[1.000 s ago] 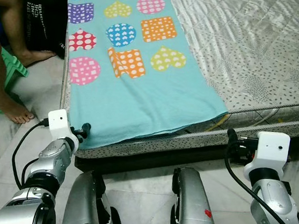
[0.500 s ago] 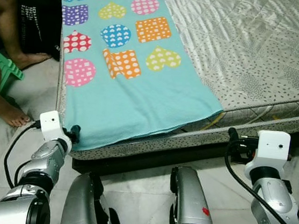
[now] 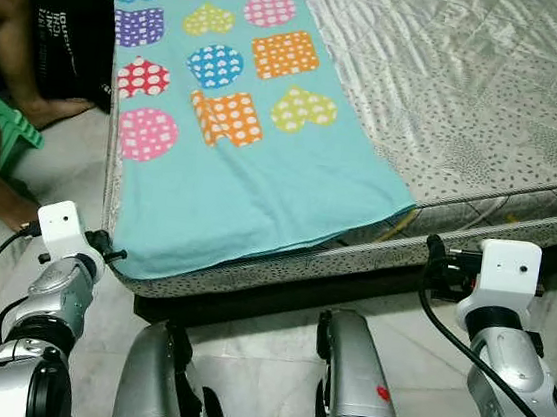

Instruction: Clean up the room

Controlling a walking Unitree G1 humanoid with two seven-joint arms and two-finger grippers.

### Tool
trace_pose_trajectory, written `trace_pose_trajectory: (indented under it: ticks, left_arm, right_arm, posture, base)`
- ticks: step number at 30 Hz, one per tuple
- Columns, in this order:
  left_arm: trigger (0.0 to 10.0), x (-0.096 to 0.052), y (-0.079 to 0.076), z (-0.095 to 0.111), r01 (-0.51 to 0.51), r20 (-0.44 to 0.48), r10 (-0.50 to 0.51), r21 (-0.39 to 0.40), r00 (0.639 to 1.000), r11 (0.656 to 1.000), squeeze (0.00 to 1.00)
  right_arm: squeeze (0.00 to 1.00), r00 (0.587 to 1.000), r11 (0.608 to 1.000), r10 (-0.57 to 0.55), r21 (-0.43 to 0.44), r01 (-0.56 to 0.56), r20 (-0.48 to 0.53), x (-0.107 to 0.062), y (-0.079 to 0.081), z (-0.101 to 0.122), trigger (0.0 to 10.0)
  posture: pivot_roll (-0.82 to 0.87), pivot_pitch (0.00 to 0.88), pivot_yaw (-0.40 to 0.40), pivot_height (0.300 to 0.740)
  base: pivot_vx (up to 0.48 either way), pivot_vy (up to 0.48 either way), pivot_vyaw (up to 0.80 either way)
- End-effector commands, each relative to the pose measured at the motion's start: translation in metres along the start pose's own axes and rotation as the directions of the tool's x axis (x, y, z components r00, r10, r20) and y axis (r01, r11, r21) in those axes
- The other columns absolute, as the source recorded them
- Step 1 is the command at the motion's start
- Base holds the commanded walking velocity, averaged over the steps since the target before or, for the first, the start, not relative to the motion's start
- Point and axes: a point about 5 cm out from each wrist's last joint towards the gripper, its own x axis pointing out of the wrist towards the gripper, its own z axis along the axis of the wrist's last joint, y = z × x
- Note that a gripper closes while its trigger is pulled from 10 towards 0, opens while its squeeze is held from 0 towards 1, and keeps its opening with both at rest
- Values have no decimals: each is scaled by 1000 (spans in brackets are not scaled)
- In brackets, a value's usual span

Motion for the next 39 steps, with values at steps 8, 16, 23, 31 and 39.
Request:
trace_pose_trajectory:
  ticks: [8, 16, 23, 31, 39]
  left_arm:
    - [10000, 0, 1, 10, 10, 83, -12, 18, 997, 1000, 1000]
    - [10000, -1, -3, -1, 27, 45, -28, 24, 999, 999, 1000]
    - [10000, -1, -10, -9, 76, 8, -76, 24, 997, 997, 1000]
    - [0, -2, -18, -20, 143, -44, -141, 40, 989, 989, 0]
    - [0, -2, -22, -22, 163, -56, -161, 26, 985, 986, 0]
  right_arm:
    - [0, 1000, 1000, -1, 3, 1, -13, 1, 1, -4, 10000]
    - [0, 1000, 1000, 3, 2, -3, -10, 2, 2, -3, 10000]
    - [0, 1000, 1000, 24, 12, -24, -12, 1, 2, -4, 10000]
    - [0, 997, 997, 69, 20, -69, -20, -4, 7, -5, 10000]
    - [0, 987, 989, 150, 20, -150, -56, -14, 10, -13, 10000]
  posture:
    - [-248, 240, 101, 547]
    - [-245, 239, 103, 547]
    - [-257, 239, 102, 547]
    - [-266, 238, 101, 547]
    - [-272, 238, 100, 547]
  base:
    - [0, 0, 0]
    - [0, 0, 0]
    - [0, 0, 0]
    - [0, 0, 0]
    - [0, 0, 0]
